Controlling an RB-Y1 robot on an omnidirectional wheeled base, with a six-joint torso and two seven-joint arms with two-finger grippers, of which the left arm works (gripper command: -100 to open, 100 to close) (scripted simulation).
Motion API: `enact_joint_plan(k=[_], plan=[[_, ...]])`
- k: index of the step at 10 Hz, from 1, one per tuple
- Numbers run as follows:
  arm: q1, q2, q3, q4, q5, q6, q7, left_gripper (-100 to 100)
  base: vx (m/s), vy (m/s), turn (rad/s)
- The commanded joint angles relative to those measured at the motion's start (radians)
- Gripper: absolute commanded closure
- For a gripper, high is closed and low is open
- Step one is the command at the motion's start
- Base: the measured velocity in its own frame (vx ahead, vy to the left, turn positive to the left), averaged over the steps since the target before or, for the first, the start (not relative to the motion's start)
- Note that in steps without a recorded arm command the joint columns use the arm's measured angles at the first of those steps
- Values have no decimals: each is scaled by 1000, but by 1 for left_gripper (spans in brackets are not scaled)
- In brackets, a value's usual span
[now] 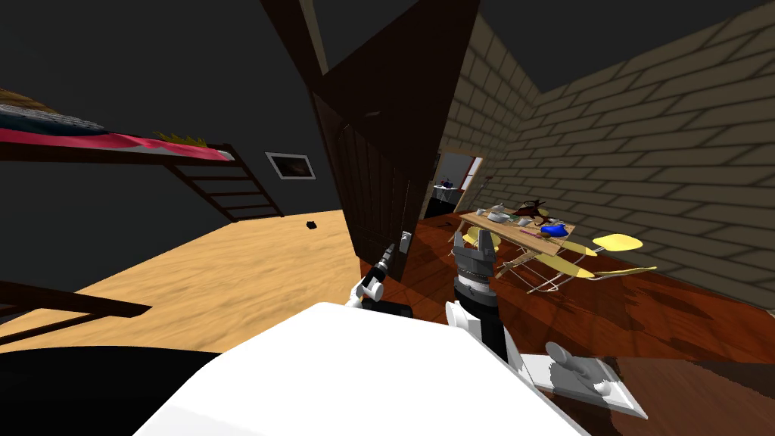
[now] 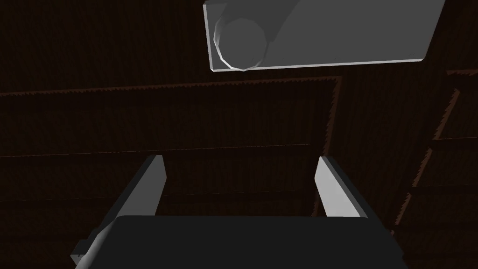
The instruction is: Push the door open
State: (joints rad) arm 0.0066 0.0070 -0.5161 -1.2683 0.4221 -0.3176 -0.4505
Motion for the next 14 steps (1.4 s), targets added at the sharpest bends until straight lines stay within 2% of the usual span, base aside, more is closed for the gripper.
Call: enact_joint_plan(k=[1,3,5,6,7,8,13,14], plan=[[-3,13,-1,3,-2,1,-3,-100,251,-107,18],[-7,4,-1,4,-4,4,-5,-100,223,-133,19],[-9,-26,-1,5,-6,6,-8,-100,161,-139,12],[-11,-48,-1,6,-7,7,-9,-100,103,-148,6],[-11,-35,-4,13,-6,0,-6,-100,42,-71,9],[-11,-35,-4,13,-6,0,-6,100,-4,8,-2],[-11,-35,-4,13,-6,0,-6,100,-10,12,-5],[4,-15,-21,1,-1,0,-17,100,91,-32,171]])
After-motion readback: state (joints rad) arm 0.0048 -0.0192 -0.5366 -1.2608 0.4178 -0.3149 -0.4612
